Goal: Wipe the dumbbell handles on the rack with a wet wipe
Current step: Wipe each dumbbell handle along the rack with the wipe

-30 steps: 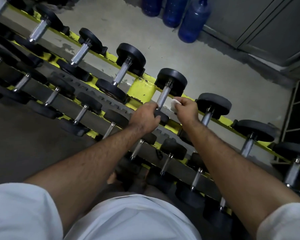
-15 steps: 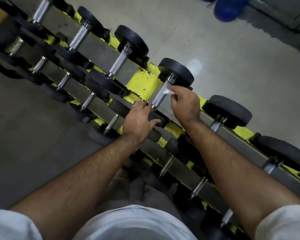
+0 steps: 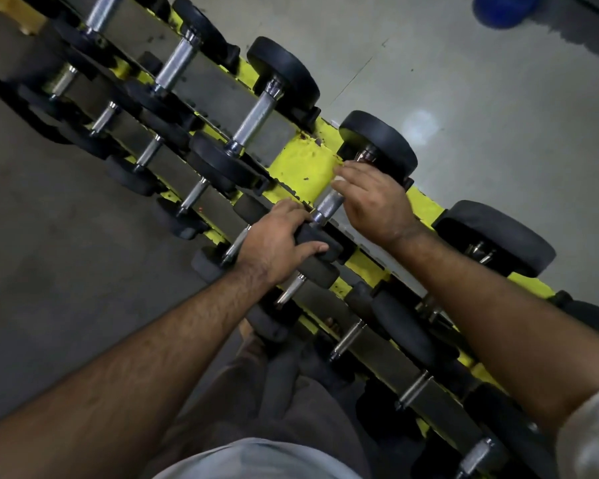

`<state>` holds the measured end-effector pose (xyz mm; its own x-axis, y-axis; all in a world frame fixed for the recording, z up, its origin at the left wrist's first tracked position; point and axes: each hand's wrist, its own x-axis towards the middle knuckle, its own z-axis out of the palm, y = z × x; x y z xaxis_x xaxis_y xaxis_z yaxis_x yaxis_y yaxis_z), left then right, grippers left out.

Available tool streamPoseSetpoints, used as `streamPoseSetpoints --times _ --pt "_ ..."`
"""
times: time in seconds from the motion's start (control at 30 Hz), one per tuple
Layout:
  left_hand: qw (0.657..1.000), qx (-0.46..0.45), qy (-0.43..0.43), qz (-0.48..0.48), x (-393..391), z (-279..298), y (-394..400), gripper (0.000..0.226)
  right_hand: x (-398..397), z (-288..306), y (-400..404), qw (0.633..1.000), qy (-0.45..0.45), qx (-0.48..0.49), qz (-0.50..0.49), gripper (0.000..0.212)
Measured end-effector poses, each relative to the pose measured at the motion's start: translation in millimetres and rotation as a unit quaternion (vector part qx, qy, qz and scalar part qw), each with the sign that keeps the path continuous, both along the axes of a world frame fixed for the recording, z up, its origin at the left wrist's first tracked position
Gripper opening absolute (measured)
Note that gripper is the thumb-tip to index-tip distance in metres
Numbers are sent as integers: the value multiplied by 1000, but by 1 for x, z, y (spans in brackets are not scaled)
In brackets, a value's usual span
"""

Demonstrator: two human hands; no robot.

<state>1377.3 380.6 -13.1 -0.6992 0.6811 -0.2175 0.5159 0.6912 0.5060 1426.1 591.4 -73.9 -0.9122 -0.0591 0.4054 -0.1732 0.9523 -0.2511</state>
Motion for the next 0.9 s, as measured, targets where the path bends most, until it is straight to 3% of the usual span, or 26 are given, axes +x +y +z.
streamPoseSetpoints --times 0.23,0.63,0.8,0.9 --pt "1000 4 14 1 4 0 0 56 6 -9 7 997 -28 62 34 36" --pt "1000 4 29 -8 6 -2 1 56 15 -8 2 992 -82 86 41 50" --pt "1000 6 27 0 4 -3 0 56 28 -6 -2 993 -101 44 -46 54" --pt "1000 15 25 3 4 -5 0 55 33 -17 -19 995 -98 18 -18 55"
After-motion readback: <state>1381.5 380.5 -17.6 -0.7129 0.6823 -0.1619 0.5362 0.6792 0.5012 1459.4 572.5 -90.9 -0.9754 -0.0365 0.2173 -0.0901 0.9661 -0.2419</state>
